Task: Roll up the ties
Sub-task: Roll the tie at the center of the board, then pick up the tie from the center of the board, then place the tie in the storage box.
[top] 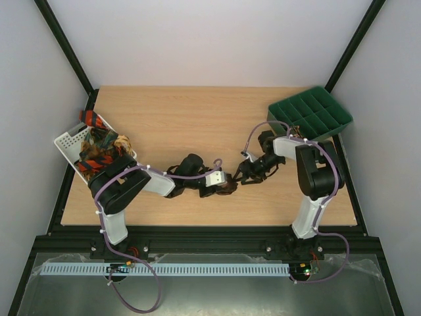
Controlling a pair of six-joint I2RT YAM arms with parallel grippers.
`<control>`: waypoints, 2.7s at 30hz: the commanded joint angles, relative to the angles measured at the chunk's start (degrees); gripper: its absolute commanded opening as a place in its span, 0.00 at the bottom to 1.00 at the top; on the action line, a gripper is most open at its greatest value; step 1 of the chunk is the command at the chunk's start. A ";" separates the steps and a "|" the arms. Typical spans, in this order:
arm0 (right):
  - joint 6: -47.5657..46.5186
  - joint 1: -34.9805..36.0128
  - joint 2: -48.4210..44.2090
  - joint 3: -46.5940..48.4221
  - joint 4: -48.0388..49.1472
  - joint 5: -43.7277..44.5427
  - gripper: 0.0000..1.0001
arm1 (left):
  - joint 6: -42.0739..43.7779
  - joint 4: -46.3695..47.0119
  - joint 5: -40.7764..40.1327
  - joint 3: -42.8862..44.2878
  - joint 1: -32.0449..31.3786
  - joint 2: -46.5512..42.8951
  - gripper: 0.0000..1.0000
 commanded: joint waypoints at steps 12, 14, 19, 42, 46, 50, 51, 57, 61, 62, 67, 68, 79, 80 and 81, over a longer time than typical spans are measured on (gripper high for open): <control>5.93 -0.02 4.45 -4.46 2.37 -9.69 0.87 | 1.15 -10.82 -0.72 -3.64 -0.03 3.79 0.35; 6.20 0.11 5.92 -3.89 3.11 -11.40 0.84 | 0.95 -10.82 -0.63 -3.58 -0.03 3.74 0.35; 6.54 0.06 4.93 -2.79 3.96 -17.04 0.76 | 0.50 -10.73 -0.62 -3.34 -0.03 3.59 0.36; 14.62 0.15 0.56 -9.71 18.46 -19.07 0.11 | 0.05 -11.08 0.06 -2.32 0.04 4.11 0.38; 14.80 0.17 -0.25 -9.41 18.45 -17.78 0.02 | -0.11 -10.70 0.29 -2.49 0.27 3.59 0.45; 15.27 0.15 -1.51 -8.29 18.03 -17.31 0.01 | -1.14 -9.39 0.66 -2.63 0.87 1.59 0.69; 15.24 0.10 -1.89 -8.20 17.91 -16.95 0.01 | -1.42 -8.93 0.67 -2.50 0.97 0.89 0.74; 13.70 0.15 -4.16 -8.14 16.16 -14.94 0.01 | -3.90 -8.12 -0.94 -2.29 1.11 -5.57 0.99; 12.45 0.15 -5.88 -8.80 15.30 -14.13 0.01 | -4.29 -8.33 -2.11 -2.91 1.31 -7.29 0.99; 11.95 0.16 -6.14 -8.91 15.10 -14.11 0.01 | -4.61 -8.15 -2.10 -2.95 1.65 -6.94 0.99; 11.50 0.50 -7.62 -9.82 14.93 -13.83 0.01 | -4.17 -7.62 0.02 -0.83 2.18 -2.15 0.99; 11.26 0.70 -7.79 -9.96 14.82 -13.73 0.01 | -3.98 -7.24 0.64 -0.27 2.05 -1.04 0.99; 9.89 1.85 -7.68 -9.26 13.18 -12.95 0.01 | -2.68 -4.37 -0.69 3.20 0.53 5.14 0.99; 9.83 1.91 -7.58 -9.04 13.04 -13.03 0.01 | -2.49 -4.32 -0.87 3.37 0.24 5.41 0.99; 9.71 1.95 -7.39 -8.80 12.75 -12.95 0.01 | -2.08 -4.58 -0.48 3.79 -0.08 5.70 0.99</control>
